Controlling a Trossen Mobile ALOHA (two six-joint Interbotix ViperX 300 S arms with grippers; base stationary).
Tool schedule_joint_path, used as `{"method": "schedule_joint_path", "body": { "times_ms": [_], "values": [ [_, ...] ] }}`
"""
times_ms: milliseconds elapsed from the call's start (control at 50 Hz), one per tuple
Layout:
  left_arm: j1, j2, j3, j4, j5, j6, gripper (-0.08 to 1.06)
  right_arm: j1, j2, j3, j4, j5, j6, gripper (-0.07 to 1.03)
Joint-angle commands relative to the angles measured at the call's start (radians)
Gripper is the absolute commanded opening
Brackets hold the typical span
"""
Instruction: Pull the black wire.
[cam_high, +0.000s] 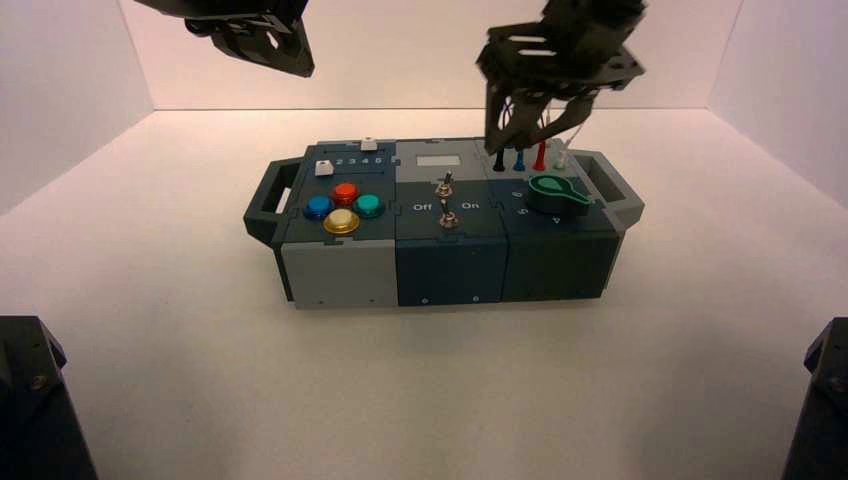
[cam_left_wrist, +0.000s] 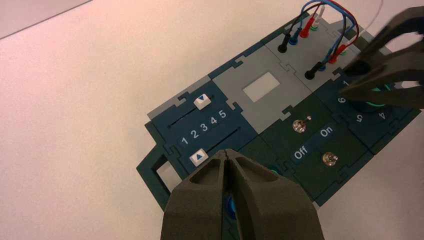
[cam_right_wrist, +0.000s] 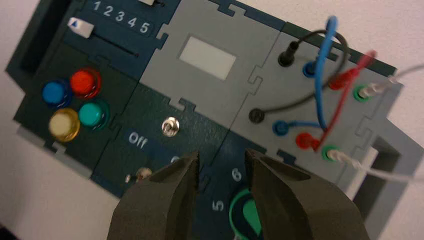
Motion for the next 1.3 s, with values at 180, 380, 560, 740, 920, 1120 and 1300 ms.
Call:
{"method": "schedule_joint_path", "body": {
  "times_ms": [180, 380, 560, 740, 920, 1120, 1300],
  "values": [
    [-0.006, -0.009, -0.028, -0.002, -0.011, -0.003, -0.03, -0.011, 0.049, -0.058, 0.002, -0.02, 0.002, 0.49],
    [-0.009, -0.023, -0.025, -0.003, -0.009, -0.002, -0.03, -0.041, 0.066, -0.069, -0.005, -0.021, 0.002, 0.48],
    [-0.009, -0.037, -0.023, -0.002, -0.009, -0.005, -0.03, -0.064, 0.069, -0.075, -0.005, -0.021, 0.002, 0.46],
    [-0.009, -0.041, -0.025, -0.003, -0.009, -0.006, -0.03, -0.064, 0.081, -0.094, -0.002, -0.023, 0.003, 0.45],
    [-0.009, -0.041, -0.025, -0.003, -0.009, -0.008, -0.03, -0.064, 0.101, -0.117, -0.002, -0.021, 0.005, 0.44],
    [-0.011, -0.058, -0.021, -0.003, -0.009, -0.008, -0.03, -0.064, 0.143, -0.13, -0.002, -0.023, 0.005, 0.43],
    [-0.009, -0.074, -0.017, -0.003, -0.009, -0.008, -0.03, -0.064, 0.172, -0.132, -0.003, -0.031, 0.005, 0.39]
  ]
}}
